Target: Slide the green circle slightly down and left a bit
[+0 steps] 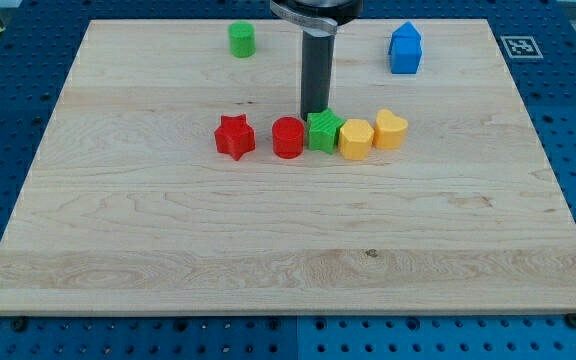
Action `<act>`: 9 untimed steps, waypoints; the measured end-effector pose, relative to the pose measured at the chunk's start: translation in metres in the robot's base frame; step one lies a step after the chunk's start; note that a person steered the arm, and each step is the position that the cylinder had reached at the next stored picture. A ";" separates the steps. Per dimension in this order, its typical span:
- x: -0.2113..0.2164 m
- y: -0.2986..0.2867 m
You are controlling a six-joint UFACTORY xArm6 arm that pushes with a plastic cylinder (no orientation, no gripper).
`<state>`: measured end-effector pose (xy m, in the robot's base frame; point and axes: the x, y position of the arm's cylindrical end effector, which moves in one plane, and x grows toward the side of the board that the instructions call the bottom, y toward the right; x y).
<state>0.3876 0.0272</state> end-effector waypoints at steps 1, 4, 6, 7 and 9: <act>0.016 -0.003; -0.044 -0.102; -0.181 -0.177; -0.195 -0.154; -0.196 -0.116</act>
<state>0.1920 -0.0885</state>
